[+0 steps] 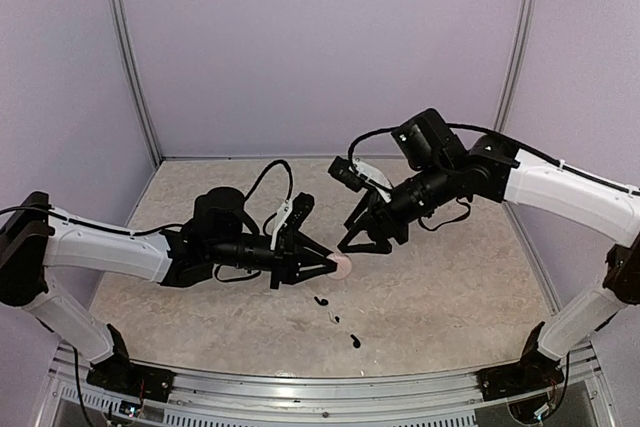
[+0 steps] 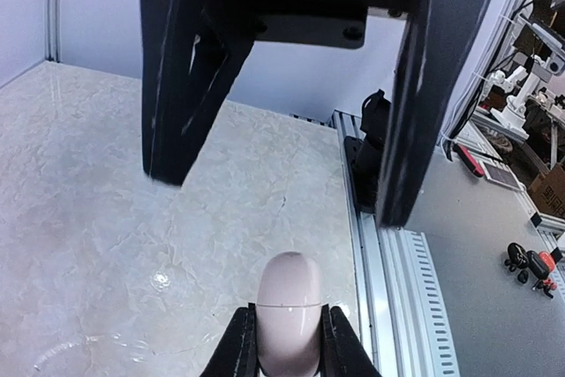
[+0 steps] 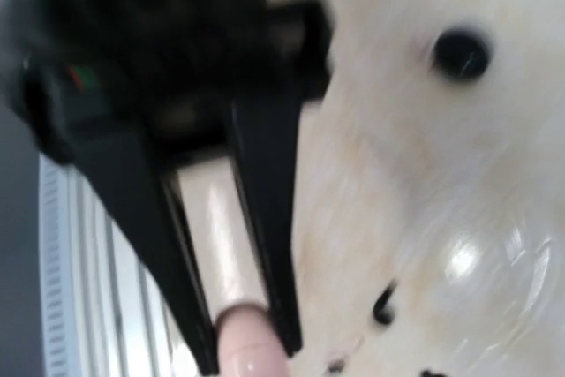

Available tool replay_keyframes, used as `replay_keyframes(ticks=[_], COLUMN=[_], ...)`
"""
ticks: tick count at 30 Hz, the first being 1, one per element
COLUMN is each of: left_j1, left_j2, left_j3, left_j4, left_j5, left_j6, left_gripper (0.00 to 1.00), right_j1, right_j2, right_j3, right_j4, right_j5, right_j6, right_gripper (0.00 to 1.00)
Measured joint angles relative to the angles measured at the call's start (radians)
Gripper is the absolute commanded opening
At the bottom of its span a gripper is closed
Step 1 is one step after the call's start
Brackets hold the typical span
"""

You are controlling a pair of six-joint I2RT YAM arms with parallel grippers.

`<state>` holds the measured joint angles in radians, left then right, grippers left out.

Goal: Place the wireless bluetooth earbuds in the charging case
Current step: Pass from the right arm to the left, then pass from the left arm to the right

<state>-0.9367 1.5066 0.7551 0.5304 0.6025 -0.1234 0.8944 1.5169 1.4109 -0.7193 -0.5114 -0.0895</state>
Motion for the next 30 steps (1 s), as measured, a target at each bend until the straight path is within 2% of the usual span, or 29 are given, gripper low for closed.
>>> replay_keyframes(ticks=[5, 10, 14, 23, 30], left_j1=[0.006, 0.014, 0.015, 0.009, -0.012], left_j2=[-0.040, -0.126, -0.182, -0.208, -0.208], left_j3=[-0.008, -0.020, -0.020, -0.045, -0.067], left_j4=[0.069, 0.183, 0.260, 0.428, 0.505], left_j5=[-0.008, -0.050, -0.090, -0.175, -0.222], left_j6=[-0.048, -0.112, -0.148, -0.228, -0.249], left_gripper=[0.11, 0.10, 0.09, 0.09, 0.09], right_j1=[-0.005, -0.005, -0.005, 0.005, 0.027], right_j2=[-0.210, -0.344, -0.343, -0.307, -0.252], right_j3=[-0.123, -0.272, -0.315, -0.395, -0.397], right_j4=[0.220, 0.443, 0.537, 0.794, 0.937], right_j5=[0.055, 0.127, 0.121, -0.006, -0.082], right_j6=[0.063, 0.142, 0.163, 0.197, 0.232], right_gripper=[0.80, 0.80, 0.74, 0.60, 0.54])
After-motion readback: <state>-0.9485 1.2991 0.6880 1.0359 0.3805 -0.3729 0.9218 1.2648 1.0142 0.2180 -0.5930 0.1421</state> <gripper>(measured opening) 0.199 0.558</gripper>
